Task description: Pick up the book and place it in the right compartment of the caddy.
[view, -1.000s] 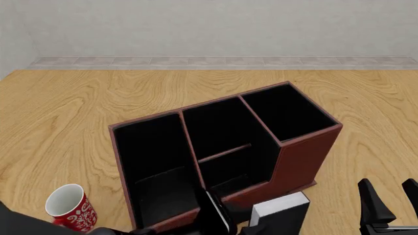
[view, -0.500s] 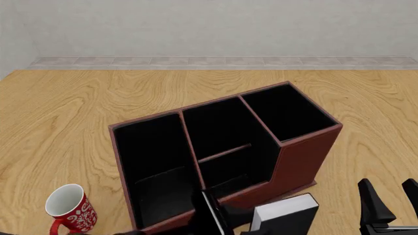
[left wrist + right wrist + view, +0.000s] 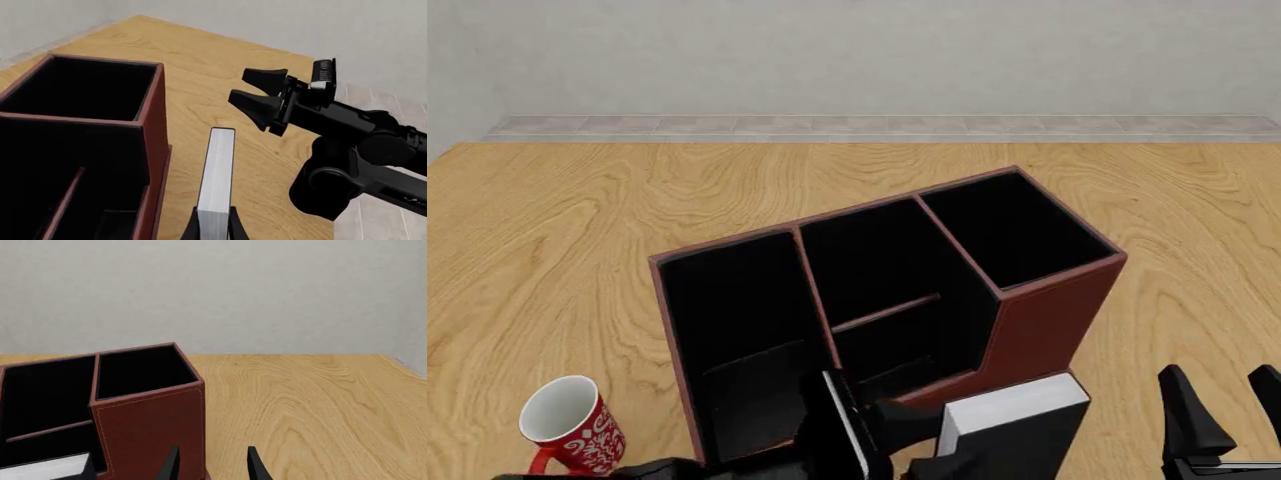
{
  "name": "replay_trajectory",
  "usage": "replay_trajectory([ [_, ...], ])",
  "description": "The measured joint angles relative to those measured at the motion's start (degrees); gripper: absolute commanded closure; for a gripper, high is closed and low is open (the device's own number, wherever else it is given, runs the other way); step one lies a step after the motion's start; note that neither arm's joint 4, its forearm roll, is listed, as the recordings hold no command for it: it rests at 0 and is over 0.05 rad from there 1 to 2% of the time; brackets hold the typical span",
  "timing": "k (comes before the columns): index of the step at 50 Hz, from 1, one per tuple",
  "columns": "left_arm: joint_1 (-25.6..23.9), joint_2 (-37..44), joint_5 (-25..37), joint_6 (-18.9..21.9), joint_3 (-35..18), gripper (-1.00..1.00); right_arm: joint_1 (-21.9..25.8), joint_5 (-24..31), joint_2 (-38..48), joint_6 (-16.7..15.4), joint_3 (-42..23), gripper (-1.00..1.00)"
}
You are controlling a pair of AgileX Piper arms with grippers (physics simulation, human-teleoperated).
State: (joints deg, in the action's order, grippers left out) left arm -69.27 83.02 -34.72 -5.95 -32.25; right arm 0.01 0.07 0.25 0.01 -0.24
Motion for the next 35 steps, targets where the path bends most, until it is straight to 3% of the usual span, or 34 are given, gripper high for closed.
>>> replay_trajectory([
  [35, 0.6, -9.3, 12.1, 4.0, -6.0, 1.00, 0.0, 0.0, 0.0, 0.0, 0.0, -1.00],
])
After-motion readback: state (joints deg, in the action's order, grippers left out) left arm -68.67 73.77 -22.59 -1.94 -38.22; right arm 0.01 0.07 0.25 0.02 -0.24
